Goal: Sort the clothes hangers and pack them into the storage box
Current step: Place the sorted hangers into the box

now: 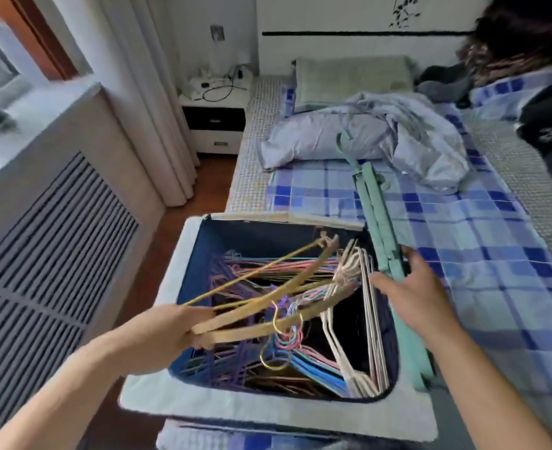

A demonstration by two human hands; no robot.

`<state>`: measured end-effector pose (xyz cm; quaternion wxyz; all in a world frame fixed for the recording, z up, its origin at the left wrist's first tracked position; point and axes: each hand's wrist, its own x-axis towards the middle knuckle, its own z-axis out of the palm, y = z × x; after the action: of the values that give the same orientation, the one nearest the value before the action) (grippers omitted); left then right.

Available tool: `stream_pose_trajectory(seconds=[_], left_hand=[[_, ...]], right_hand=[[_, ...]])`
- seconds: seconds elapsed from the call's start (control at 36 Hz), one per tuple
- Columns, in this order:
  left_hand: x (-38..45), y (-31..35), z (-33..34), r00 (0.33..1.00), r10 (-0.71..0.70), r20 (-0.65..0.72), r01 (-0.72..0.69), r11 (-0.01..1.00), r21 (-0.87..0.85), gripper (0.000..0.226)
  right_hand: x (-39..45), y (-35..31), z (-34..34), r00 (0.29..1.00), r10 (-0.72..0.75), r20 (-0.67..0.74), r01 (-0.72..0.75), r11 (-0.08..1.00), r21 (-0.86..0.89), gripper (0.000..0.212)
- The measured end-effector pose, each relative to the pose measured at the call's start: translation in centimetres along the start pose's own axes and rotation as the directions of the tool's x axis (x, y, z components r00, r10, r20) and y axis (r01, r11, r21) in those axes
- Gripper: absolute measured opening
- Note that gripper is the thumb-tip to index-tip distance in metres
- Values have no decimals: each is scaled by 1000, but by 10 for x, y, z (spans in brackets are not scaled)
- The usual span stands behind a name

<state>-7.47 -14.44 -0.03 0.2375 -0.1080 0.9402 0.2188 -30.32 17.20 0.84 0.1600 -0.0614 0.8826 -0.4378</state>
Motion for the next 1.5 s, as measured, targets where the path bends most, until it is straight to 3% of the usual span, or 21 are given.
stream_pose_trajectory(seconds=[0.08, 0.17, 0.25, 0.36, 0.44, 0.56, 0.69, 0.83, 0.94, 1.06, 1.17, 1.25, 1.31, 1.5], left_hand=[[20, 0, 6, 997, 25, 66, -37, 983, 180, 34], [47, -9, 16, 999, 47, 9, -48, 967, 250, 33], [82, -30, 27, 988, 108, -111, -83, 974, 212, 50], [116, -35, 28, 962, 154, -223, -126, 983, 135, 31], [140, -38, 28, 951, 142, -273, -111, 986, 126, 34], [163, -37, 27, 955, 64, -289, -15, 985, 170, 45], [177, -57, 29, 961, 40, -273, 32, 967, 252, 34], [179, -54, 27, 970, 28, -243, 43, 959, 280, 39], [167, -35, 28, 919, 131, -373, -70, 983, 171, 39], [120, -10, 29, 858, 194, -475, -215, 976, 10, 18], [74, -6, 22, 811, 58, -582, -204, 961, -189, 34], [53, -10, 8, 827, 83, -556, -274, 923, -269, 34], [53, -16, 5, 886, 79, -457, -242, 920, -309, 28], [99, -18, 56, 949, 122, -290, -173, 972, -158, 31]], right_hand=[[-9, -2, -2, 999, 37, -21, -38, 999, -26, 37], [-18, -4, 1, 996, 73, -57, -75, 997, -36, 39], [-27, -4, 5, 992, 83, -93, -85, 996, -19, 40], [-35, -4, 8, 991, 72, -113, -76, 997, -34, 34], [-41, -4, 8, 990, 83, -110, -89, 995, -53, 33], [-41, 2, 14, 984, 131, -117, -143, 984, -102, 33], [-40, -6, 24, 989, 127, -73, -133, 987, -90, 32], [-41, -7, 26, 991, 116, -65, -122, 989, -82, 37], [-41, 0, 21, 988, 138, -70, -144, 985, -91, 38], [-43, 10, 16, 986, 145, -86, -152, 986, -72, 33], [-43, 18, 12, 984, 141, -105, -145, 989, -34, 30], [-39, 19, 9, 981, 146, -124, -152, 988, -34, 33], [-36, 18, 5, 981, 138, -138, -144, 989, -36, 31], [-28, 4, 5, 993, 48, -105, -54, 997, -59, 25]])
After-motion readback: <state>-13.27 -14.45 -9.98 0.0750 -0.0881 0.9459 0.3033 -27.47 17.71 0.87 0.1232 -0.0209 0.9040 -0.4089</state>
